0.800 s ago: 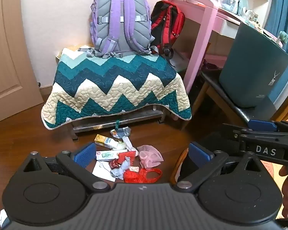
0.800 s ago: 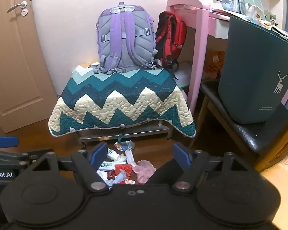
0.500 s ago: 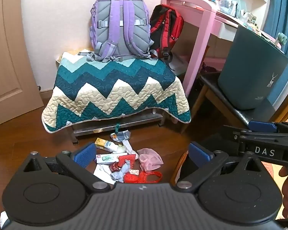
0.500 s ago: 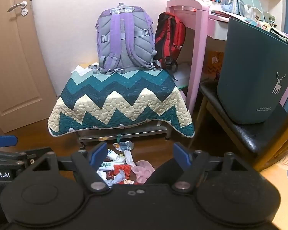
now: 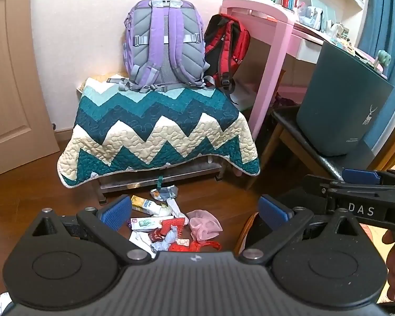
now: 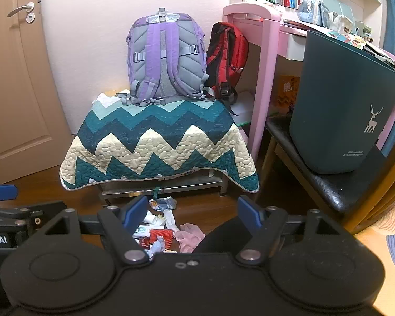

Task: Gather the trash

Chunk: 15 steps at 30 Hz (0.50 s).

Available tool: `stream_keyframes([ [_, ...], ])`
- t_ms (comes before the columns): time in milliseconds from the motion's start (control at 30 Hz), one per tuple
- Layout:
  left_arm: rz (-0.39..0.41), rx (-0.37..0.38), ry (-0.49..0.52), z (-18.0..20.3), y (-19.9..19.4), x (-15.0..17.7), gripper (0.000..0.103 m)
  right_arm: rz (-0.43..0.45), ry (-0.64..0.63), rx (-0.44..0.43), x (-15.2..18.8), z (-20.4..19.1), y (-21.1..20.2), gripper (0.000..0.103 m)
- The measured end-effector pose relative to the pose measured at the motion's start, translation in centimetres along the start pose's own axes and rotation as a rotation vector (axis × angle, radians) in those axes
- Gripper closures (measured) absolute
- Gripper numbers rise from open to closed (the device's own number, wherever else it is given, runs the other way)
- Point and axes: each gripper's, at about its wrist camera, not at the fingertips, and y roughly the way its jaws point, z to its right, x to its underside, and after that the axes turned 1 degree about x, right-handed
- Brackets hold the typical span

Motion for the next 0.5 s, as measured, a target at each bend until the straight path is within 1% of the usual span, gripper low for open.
stream_keyframes([
  [233, 0.012, 0.004, -0.01, -0.22, -0.27, -0.04, 0.0, 0.006, -0.006, 0.013, 0.13, -0.17, -0.19, 0.028],
  [500, 0.028, 0.009, 0.003, -0.17, -0.43, 0.14, 0.0, 0.014, -0.012, 0.023, 0.13, -0.37, -0.32, 0.028],
])
